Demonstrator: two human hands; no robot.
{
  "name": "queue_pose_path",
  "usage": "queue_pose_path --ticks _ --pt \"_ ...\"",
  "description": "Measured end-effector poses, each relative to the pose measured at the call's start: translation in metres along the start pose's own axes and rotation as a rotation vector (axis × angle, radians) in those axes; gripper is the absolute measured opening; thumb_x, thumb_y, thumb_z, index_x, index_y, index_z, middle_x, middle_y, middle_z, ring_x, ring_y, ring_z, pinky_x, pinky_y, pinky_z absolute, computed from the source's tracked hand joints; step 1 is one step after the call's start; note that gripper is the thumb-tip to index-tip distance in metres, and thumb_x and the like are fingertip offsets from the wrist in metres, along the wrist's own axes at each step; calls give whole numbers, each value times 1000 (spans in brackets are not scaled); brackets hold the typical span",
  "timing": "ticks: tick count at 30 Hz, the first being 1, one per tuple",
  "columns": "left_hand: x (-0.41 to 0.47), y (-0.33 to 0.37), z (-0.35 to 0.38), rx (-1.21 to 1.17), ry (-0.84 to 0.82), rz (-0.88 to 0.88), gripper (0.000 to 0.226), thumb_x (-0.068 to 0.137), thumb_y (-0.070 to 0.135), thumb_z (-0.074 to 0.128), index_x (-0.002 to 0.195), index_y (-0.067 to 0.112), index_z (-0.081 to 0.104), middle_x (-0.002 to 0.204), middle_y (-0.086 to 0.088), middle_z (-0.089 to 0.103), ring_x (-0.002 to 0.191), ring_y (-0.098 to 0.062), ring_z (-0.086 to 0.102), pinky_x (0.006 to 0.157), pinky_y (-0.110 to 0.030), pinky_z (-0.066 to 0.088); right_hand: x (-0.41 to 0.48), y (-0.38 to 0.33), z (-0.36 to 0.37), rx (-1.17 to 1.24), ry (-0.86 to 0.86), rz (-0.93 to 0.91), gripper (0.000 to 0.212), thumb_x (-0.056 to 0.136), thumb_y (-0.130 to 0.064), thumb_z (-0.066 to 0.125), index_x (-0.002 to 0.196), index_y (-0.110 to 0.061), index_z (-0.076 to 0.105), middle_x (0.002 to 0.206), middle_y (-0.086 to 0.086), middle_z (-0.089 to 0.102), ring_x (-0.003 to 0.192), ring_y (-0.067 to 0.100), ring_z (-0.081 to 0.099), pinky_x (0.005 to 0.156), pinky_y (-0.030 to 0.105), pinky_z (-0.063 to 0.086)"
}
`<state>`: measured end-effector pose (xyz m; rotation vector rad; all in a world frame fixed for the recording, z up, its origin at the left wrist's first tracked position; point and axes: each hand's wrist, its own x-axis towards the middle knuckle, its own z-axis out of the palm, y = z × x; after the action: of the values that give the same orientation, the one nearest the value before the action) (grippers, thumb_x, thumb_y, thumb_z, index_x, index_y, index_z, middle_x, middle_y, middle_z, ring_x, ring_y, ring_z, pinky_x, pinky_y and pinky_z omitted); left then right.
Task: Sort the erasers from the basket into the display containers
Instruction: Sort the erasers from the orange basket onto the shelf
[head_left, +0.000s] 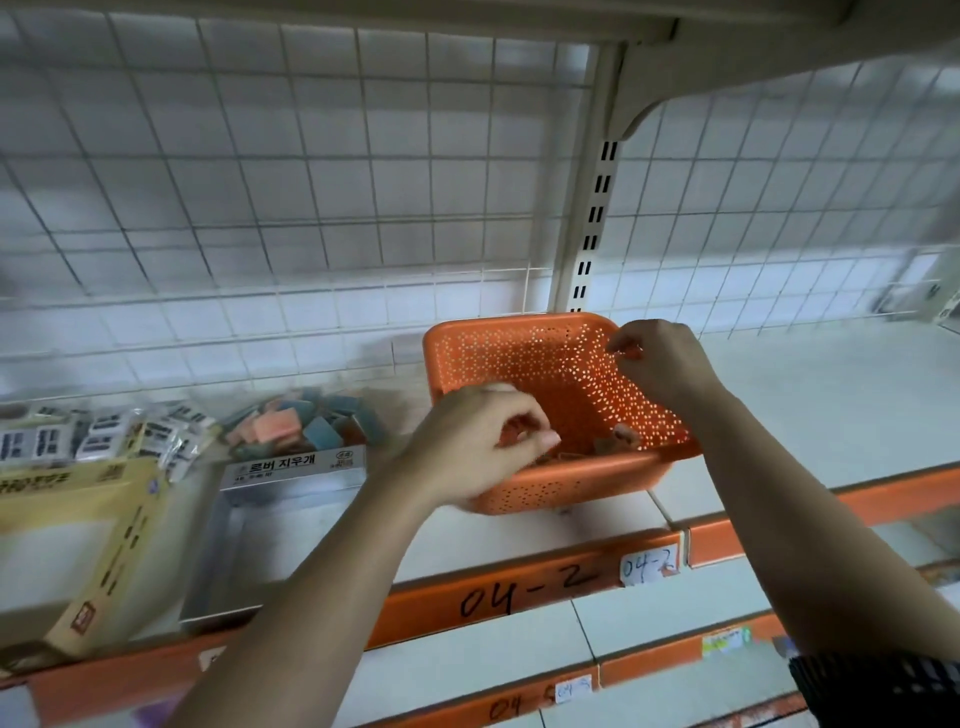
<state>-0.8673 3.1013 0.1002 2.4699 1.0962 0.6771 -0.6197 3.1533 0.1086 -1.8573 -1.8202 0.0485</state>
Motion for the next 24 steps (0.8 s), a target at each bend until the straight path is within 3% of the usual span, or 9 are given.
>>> queue_pose_path --ticks 3,7,12,16,19,22,24 --pt "-7 6 3 -13 -150 4 25 81 47 72 99 30 72 96 15 68 88 -2 60 80 -37 53 0 5 0 -48 -19 23 38 81 9 53 103 -15 74 114 5 69 105 22 61 82 23 41" --pt "-10 1 -5 32 -154 -6 23 78 41 77 99 31 74 90 19 66 86 1 58 80 -34 51 -8 14 -9 -57 -50 57 36 79 6 58 102 -17 74 115 2 68 104 20 59 80 24 41" --pt "-5 -24 -26 72 -90 -92 21 71 32 83 91 32 77 89 18 69 90 -4 60 86 -36 48 -35 24 -28 -14 -48 63 17 78 -5 68 92 -13 75 96 2 68 81 13 53 73 24 38" --pt "5 -38 -38 74 -92 -95 28 59 23 90 85 23 79 92 10 69 96 -8 60 89 -28 44 -61 25 -36 33 -6 42 7 80 -7 70 84 -12 75 81 0 70 64 6 57 67 25 46" --pt "9 -46 -43 65 -89 -115 28 57 19 91 81 28 78 98 7 69 97 -10 59 89 -30 46 -74 22 -41 84 -26 25 4 80 -9 72 80 -13 74 73 -5 68 57 5 61 57 16 48" --pt "6 -52 -44 15 -56 -182 30 60 14 90 83 28 77 111 8 61 104 -7 53 85 -9 38 -78 20 -42 128 -31 13 6 80 -13 73 77 -17 73 71 -8 67 58 5 61 54 6 43" --pt "0 -51 -42 -11 6 -218 35 60 12 90 90 24 77 113 6 55 103 -8 52 81 -4 34 -73 20 -40 120 77 13 5 81 -13 72 78 -17 73 74 -8 68 69 8 62 58 5 40"
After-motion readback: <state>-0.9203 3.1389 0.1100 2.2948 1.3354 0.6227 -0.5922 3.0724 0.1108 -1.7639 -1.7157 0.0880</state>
